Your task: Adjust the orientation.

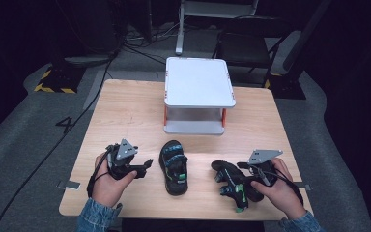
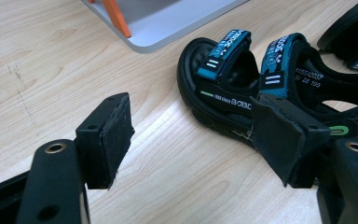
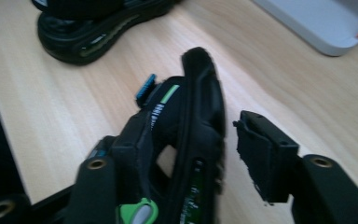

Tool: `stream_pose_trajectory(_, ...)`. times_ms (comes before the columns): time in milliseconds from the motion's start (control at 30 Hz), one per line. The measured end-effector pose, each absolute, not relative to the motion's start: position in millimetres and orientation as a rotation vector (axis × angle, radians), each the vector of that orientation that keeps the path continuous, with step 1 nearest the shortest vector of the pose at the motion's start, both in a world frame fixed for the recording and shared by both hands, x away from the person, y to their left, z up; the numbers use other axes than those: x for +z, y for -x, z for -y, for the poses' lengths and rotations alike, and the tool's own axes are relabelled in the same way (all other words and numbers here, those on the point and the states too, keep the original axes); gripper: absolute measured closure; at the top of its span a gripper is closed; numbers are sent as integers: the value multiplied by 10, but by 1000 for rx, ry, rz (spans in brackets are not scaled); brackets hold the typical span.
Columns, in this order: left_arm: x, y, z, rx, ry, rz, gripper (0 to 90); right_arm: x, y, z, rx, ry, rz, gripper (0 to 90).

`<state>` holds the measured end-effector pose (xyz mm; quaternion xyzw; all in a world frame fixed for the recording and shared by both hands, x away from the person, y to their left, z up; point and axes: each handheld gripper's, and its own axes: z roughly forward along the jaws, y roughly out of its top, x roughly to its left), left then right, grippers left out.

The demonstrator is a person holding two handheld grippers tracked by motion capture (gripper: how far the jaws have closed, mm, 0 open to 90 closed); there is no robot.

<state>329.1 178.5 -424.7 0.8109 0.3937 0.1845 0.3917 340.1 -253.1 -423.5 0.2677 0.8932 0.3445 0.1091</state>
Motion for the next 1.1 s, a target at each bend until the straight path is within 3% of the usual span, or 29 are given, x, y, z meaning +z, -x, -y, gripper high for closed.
stream_pose_trajectory(333,-4278,-3322,-1768,473,-2071,-989,297,-4265,-3541,2815,907,-990,-2368,568)
stream_pose_trajectory(533,-4308,-3329,-1751,467,-2078,-986,297,-4462,-3705,2972,779,-1065,-2231,578)
stream_pose_trajectory(833,-4308,-3326,-1762,464,-2076,-987,297,-4480,-3763,3138,785,-1110,-2190,448)
stream_pose_trajectory(1100,-4307,-3330,-1779,468,-2072,-988,297,-4100,-3606,3172,888,-1004,-2301,372)
